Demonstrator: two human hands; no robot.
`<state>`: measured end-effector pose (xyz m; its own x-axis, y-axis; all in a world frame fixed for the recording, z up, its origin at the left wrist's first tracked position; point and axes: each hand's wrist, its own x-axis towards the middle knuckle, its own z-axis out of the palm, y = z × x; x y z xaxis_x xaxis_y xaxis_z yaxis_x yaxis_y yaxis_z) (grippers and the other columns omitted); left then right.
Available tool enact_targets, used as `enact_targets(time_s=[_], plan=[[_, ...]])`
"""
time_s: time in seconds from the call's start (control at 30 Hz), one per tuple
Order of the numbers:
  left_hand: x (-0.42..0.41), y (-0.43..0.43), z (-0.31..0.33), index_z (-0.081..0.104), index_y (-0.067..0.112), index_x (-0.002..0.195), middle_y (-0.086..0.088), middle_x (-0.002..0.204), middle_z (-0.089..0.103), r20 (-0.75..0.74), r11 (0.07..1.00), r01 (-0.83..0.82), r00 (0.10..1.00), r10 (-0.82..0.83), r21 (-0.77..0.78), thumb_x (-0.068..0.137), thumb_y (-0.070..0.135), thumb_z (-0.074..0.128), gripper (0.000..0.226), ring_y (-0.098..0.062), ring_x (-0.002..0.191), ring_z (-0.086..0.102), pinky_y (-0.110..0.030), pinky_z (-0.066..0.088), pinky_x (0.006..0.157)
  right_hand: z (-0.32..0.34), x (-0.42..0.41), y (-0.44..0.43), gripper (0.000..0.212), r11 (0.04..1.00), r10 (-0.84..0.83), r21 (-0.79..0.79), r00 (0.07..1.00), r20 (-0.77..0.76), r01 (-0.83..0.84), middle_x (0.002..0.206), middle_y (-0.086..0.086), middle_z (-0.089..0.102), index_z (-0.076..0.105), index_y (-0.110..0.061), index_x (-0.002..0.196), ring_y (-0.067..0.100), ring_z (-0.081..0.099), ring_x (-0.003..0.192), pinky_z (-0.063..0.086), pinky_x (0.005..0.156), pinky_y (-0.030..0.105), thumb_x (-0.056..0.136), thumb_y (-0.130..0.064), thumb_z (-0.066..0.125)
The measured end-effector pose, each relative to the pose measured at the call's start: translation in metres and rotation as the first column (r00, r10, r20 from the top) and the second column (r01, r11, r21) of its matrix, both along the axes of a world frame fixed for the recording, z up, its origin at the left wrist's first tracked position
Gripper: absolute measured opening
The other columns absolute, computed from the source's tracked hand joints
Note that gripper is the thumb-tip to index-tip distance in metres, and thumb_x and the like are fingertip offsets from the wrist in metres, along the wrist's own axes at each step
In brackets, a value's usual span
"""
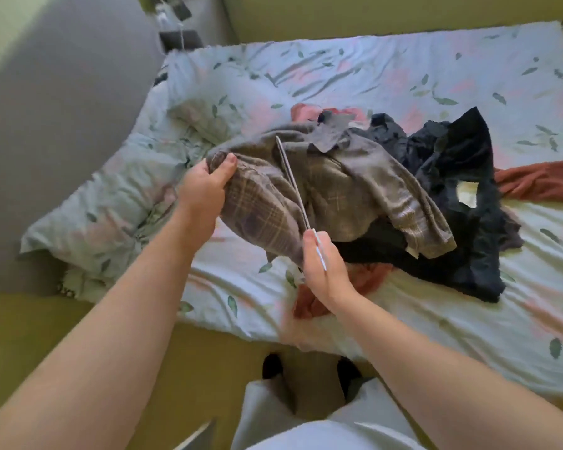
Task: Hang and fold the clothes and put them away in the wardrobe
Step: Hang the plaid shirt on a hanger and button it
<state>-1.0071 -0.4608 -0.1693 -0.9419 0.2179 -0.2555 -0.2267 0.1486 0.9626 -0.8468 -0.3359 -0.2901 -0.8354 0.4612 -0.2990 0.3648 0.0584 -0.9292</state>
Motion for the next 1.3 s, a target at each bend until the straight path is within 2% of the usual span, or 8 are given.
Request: enact_targets(time_s=[0.1, 0.27, 0.5, 0.6, 0.77, 0.97, 1.1, 1.3], plan=[[0.034, -0.037, 0.042, 0.073, 0.010, 0.107, -0.015, 0.107, 0.076, -0.009, 0.977, -0.163, 0.986, 0.166, 0.135, 0.099, 0.025, 0.062, 0.021, -0.030, 0.099, 0.074, -0.037, 0.061, 0.077, 0.024, 0.019, -0.020, 0.042, 0.994, 0.020, -0.103, 0.996, -0.087, -0.029, 0.088, 0.010, 0.061, 0.054, -0.020, 0.087, 0.021, 0.055, 0.077, 0.049, 0.073, 0.043, 0.097, -0.056, 0.035], [0.088, -0.102, 0.087, 0.075, 0.007, 0.108, -0.021, 0.113, 0.073, -0.040, 0.950, -0.242, 0.966, 0.254, 0.199, 0.084, 0.016, 0.077, 0.025, -0.038, 0.105, 0.071, -0.049, 0.058, 0.090, 0.045, 0.051, -0.046, 0.035, 0.992, 0.106, -0.047, 0.970, -0.220, -0.119, 0.081, -0.002, 0.066, 0.057, -0.027, 0.085, 0.012, 0.062, 0.072, 0.046, 0.061, 0.015, 0.102, -0.052, 0.040], [0.168, -0.184, 0.105, 0.075, 0.006, 0.100, -0.024, 0.104, 0.074, -0.180, 0.944, -0.294, 0.931, 0.318, 0.150, 0.074, -0.011, 0.068, 0.032, -0.043, 0.098, 0.072, -0.049, 0.060, 0.081, 0.055, 0.057, -0.108, 0.027, 0.966, 0.246, -0.007, 0.934, -0.258, -0.257, 0.075, -0.006, 0.059, 0.045, -0.030, 0.082, 0.006, 0.055, 0.067, 0.043, 0.059, 0.015, 0.100, -0.049, 0.051], [0.203, -0.219, 0.112, 0.067, -0.003, 0.112, -0.026, 0.108, 0.072, -0.197, 0.934, -0.341, 0.914, 0.356, 0.105, 0.072, -0.011, 0.068, 0.041, -0.043, 0.101, 0.071, -0.050, 0.060, 0.084, 0.055, 0.060, -0.149, 0.022, 0.916, 0.399, 0.019, 0.908, -0.128, -0.400, 0.091, 0.001, 0.057, 0.040, -0.027, 0.090, 0.013, 0.056, 0.078, 0.044, 0.064, 0.023, 0.101, -0.040, 0.054], [0.259, -0.271, 0.134, 0.067, -0.001, 0.114, -0.022, 0.107, 0.073, -0.204, 0.943, -0.325, 0.920, 0.333, 0.075, 0.076, -0.012, 0.063, 0.040, -0.039, 0.101, 0.072, -0.042, 0.060, 0.079, 0.069, 0.081, -0.224, 0.033, 0.794, 0.592, -0.173, 0.806, 0.005, -0.583, 0.090, 0.002, 0.057, 0.039, -0.024, 0.096, 0.018, 0.056, 0.079, 0.041, 0.061, 0.033, 0.099, -0.054, 0.052], [0.312, -0.340, 0.147, 0.064, -0.010, 0.109, -0.021, 0.093, 0.074, -0.180, 0.833, -0.552, 0.815, 0.551, 0.047, 0.071, -0.009, 0.067, 0.038, -0.038, 0.090, 0.073, -0.039, 0.060, 0.071, 0.101, 0.109, -0.275, 0.029, 0.708, 0.649, -0.257, 0.750, -0.130, -0.658, 0.081, 0.003, 0.050, 0.043, -0.023, 0.083, 0.018, 0.048, 0.074, 0.041, 0.065, 0.036, 0.084, -0.032, 0.071], [0.336, -0.382, 0.136, 0.068, 0.000, 0.096, -0.019, 0.091, 0.073, -0.161, 0.725, -0.679, 0.733, 0.661, -0.114, 0.068, -0.007, 0.070, 0.029, -0.041, 0.092, 0.073, -0.046, 0.062, 0.075, 0.153, 0.115, -0.304, 0.021, 0.668, 0.674, -0.225, 0.704, -0.224, -0.710, 0.073, -0.006, 0.052, 0.048, -0.036, 0.070, 0.011, 0.052, 0.069, 0.045, 0.066, 0.030, 0.075, -0.041, 0.068], [0.369, -0.412, 0.108, 0.074, 0.017, 0.086, 0.007, 0.081, 0.075, -0.296, 0.583, -0.666, 0.738, 0.607, -0.465, 0.066, 0.019, 0.078, 0.020, -0.012, 0.077, 0.067, -0.026, 0.052, 0.069, 0.232, 0.125, -0.344, 0.023, 0.514, 0.697, -0.313, 0.601, -0.391, -0.799, 0.083, 0.007, 0.058, 0.055, -0.039, 0.062, 0.028, 0.064, 0.084, 0.054, 0.087, 0.063, 0.071, -0.039, 0.076]])
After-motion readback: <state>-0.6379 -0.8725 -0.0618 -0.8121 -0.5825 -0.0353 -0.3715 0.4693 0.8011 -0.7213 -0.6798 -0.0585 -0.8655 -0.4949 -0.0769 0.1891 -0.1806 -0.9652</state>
